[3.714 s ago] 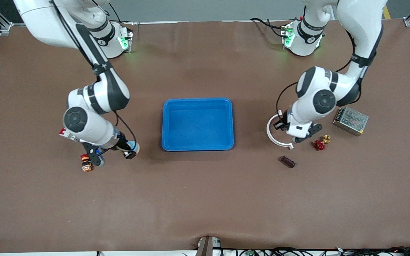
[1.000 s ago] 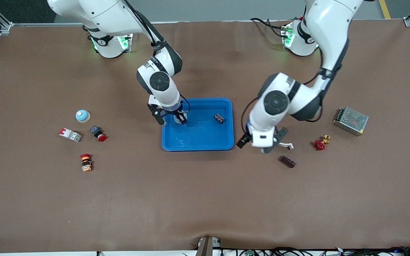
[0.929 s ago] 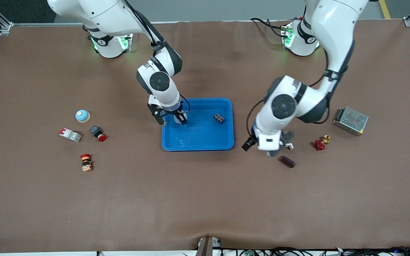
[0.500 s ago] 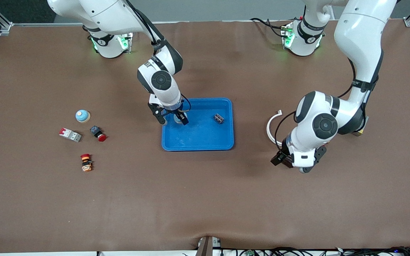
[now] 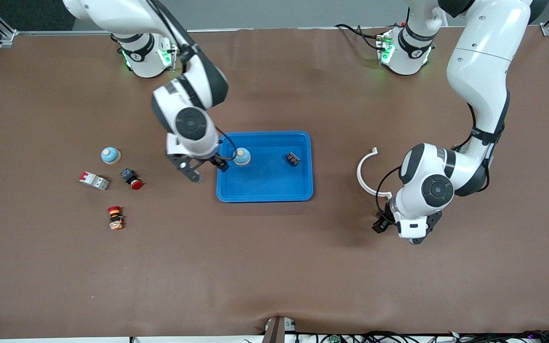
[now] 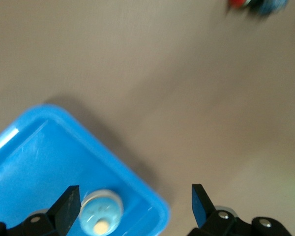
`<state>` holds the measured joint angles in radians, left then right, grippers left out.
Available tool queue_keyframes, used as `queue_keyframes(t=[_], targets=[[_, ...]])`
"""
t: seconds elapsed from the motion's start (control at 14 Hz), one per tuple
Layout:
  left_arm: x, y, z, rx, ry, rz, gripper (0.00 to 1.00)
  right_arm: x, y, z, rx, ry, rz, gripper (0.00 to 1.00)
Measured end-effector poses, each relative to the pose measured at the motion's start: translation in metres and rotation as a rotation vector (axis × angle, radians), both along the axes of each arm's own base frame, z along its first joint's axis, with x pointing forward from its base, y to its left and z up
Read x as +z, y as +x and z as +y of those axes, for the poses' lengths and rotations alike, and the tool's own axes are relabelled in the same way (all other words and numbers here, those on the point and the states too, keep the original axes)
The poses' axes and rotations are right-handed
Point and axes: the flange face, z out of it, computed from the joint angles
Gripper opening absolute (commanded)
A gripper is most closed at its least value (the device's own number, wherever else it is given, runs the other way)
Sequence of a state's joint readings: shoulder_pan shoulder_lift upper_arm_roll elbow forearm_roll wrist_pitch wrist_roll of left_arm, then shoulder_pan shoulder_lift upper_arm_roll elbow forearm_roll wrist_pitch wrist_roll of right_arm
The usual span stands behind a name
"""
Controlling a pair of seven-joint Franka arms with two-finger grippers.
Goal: Place electrolytic capacitor and blue bell in tray
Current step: 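Move the right gripper to the second bell while the left reaches a capacitor, then grasp the second capacitor with the left gripper and lower it into the tray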
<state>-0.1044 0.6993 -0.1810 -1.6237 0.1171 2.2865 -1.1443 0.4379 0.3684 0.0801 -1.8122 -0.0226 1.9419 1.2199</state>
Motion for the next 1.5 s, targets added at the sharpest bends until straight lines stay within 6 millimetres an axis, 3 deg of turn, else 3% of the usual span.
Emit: queue_keyframes(t=[0.14,0.29,0.43,0.57,0.64,0.86,1.14,1.36,1.5], targets=[[-0.009,0.000,0.003,-0.005,0.010,0.003,0.82,0.024,0.021,-0.048,0.089,0.028,0.030,1.00],[-0.017,-0.001,0.003,-0.020,0.026,0.008,0.71,0.039,0.036,-0.097,0.214,0.060,0.051,1.00],[-0.024,-0.002,0.005,-0.024,0.034,0.016,0.45,0.042,0.042,-0.137,0.335,0.054,0.068,1.00],[-0.027,-0.003,0.006,-0.024,0.035,0.020,0.05,0.036,0.039,-0.156,0.422,0.042,0.076,1.00],[-0.027,-0.003,0.005,-0.024,0.035,0.019,0.00,0.031,0.036,-0.165,0.470,0.050,0.065,1.00],[-0.024,-0.001,0.004,-0.025,0.033,0.012,0.00,0.011,0.023,-0.231,0.585,0.090,0.007,1.00],[-0.014,0.000,-0.015,-0.035,0.022,-0.007,0.00,-0.023,-0.015,-0.316,0.629,0.108,-0.078,1.00],[-0.002,-0.010,-0.055,-0.037,0.018,-0.019,0.00,-0.055,-0.044,-0.347,0.639,0.109,-0.132,1.00],[0.005,-0.023,-0.090,-0.036,0.021,-0.020,0.00,-0.074,-0.063,-0.353,0.638,0.107,-0.169,1.00]])
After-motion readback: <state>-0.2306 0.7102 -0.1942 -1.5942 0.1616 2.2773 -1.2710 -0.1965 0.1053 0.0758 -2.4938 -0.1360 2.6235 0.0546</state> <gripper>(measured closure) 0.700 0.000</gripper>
